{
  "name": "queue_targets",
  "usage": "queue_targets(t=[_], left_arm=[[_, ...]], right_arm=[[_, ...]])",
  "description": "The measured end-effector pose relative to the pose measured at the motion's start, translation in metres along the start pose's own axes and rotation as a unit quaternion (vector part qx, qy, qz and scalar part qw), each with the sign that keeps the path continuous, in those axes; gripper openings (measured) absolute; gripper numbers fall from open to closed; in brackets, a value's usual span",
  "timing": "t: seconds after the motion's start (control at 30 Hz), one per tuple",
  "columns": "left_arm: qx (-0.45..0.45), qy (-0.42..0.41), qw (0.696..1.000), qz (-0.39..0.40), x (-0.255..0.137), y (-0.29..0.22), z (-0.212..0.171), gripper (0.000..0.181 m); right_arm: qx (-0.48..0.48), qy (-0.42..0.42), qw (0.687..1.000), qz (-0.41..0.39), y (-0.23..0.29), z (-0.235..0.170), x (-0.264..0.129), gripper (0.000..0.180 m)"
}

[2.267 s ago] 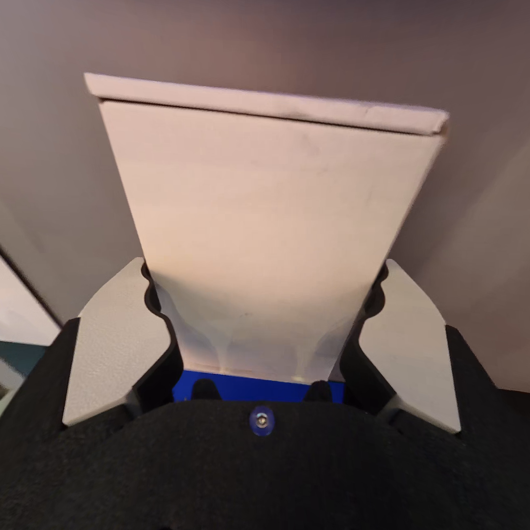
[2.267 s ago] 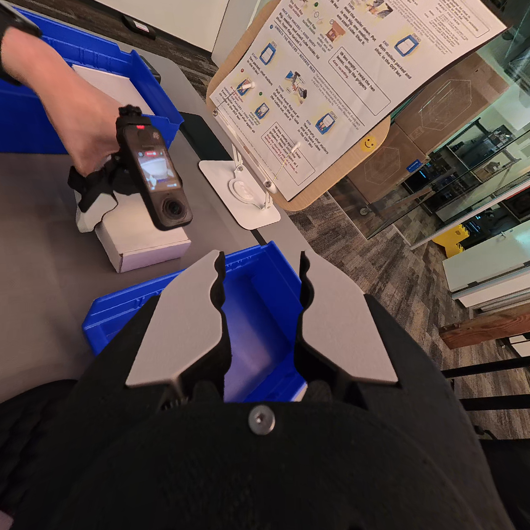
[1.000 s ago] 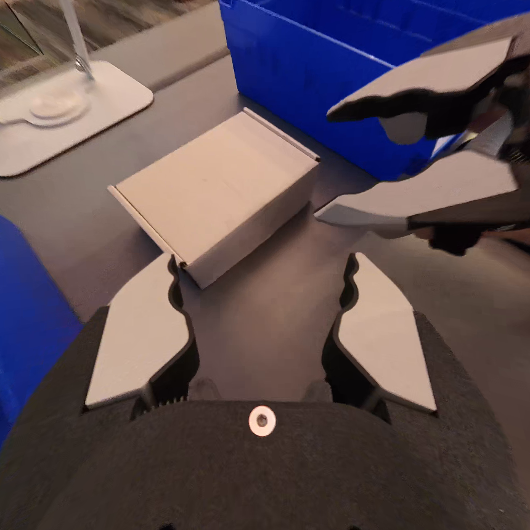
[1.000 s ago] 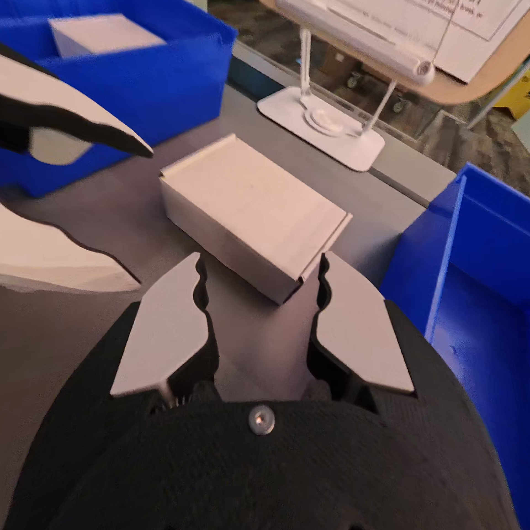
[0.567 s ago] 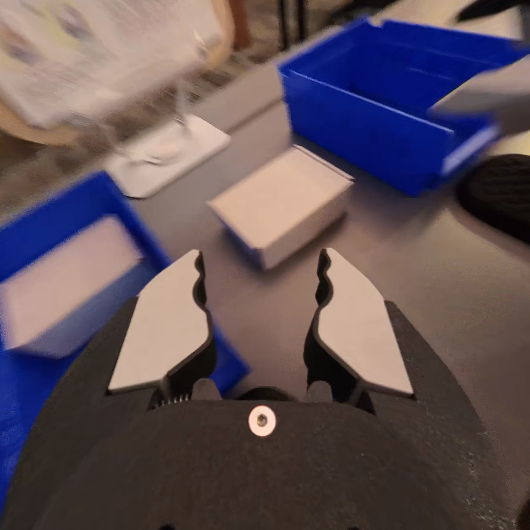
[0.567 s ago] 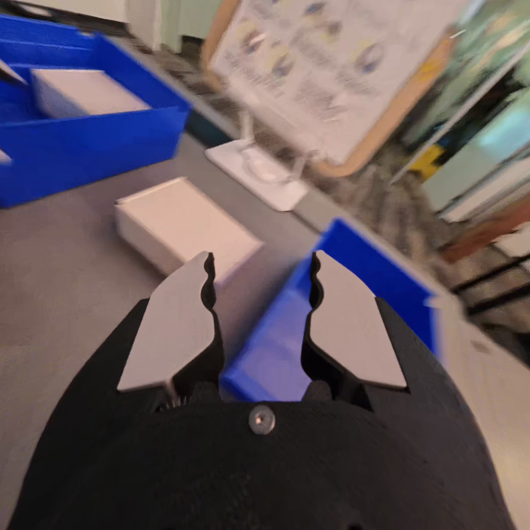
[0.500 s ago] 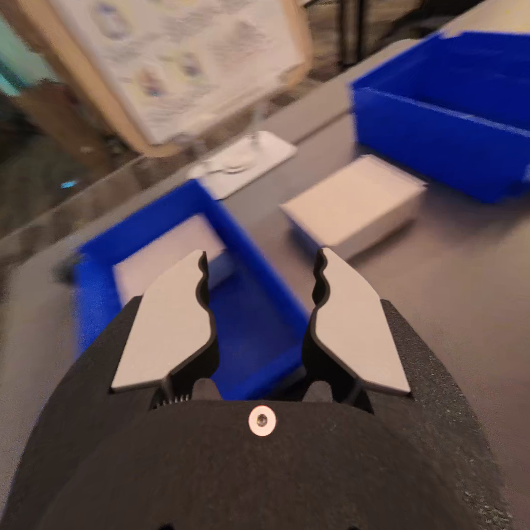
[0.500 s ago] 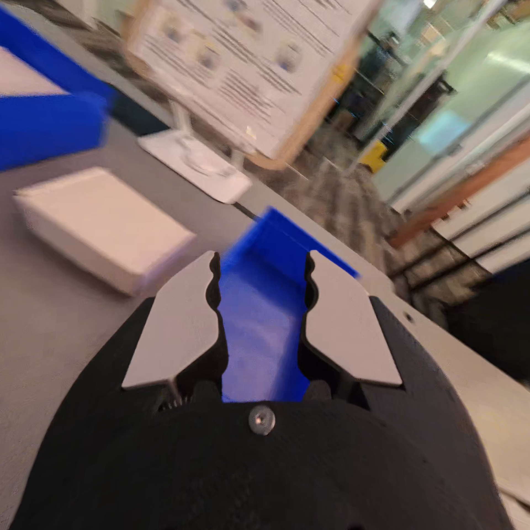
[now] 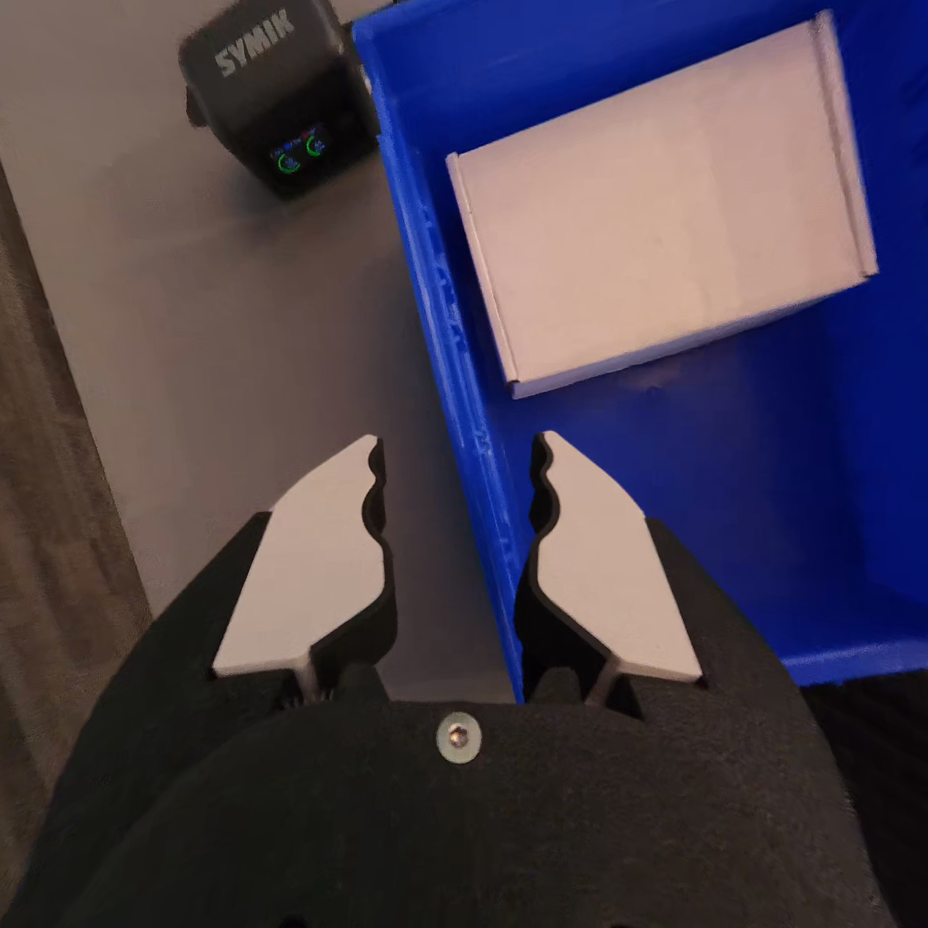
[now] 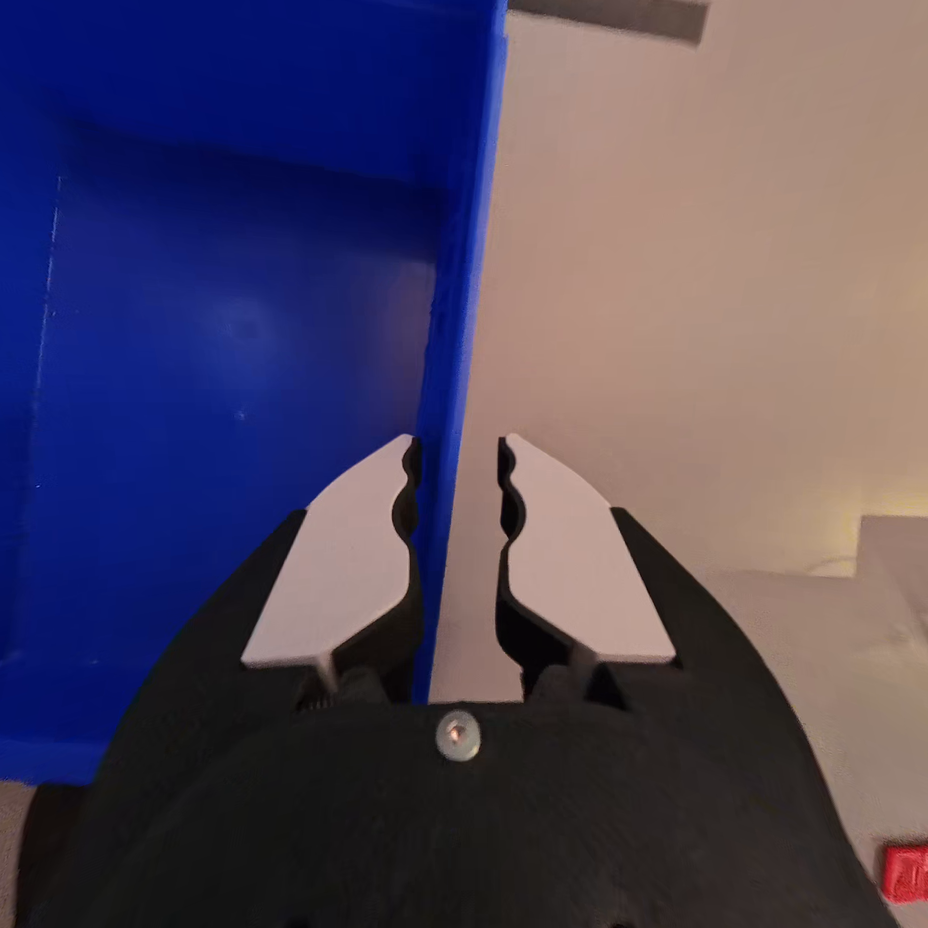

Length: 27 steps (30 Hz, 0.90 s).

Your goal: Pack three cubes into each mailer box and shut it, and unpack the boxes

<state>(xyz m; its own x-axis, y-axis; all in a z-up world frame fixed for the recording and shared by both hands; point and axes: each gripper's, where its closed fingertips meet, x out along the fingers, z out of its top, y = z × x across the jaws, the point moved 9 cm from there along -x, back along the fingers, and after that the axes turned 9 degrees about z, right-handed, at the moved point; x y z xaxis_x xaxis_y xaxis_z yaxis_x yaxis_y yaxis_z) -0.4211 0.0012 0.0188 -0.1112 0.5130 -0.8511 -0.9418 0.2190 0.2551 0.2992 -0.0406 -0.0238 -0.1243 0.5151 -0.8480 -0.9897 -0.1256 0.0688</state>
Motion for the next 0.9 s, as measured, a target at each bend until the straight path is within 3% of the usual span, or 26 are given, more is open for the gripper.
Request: queue_targets(t=[0.07,0.17,0.23,0.9], left_arm=[[0.005,0.043,0.999,0.002,0.015,0.001,0.001,0.054],[0.003,0.106,0.994,-0.019,0.033,0.000,-0.002,0.035],[-0.016,0.112,0.991,-0.073,0.037,-0.003,-0.001,0.007],[-0.192,0.069,0.978,-0.048,0.031,0.055,-0.051,0.006]], right_arm=[[0.013,0.022,0.999,0.048,0.001,0.002,0.003,0.011],[0.056,0.046,0.994,0.076,-0.002,0.006,0.004,0.007],[0.054,0.050,0.995,0.075,-0.005,0.008,0.005,0.007],[0.048,0.060,0.994,0.074,-0.038,-0.005,-0.006,0.007]])
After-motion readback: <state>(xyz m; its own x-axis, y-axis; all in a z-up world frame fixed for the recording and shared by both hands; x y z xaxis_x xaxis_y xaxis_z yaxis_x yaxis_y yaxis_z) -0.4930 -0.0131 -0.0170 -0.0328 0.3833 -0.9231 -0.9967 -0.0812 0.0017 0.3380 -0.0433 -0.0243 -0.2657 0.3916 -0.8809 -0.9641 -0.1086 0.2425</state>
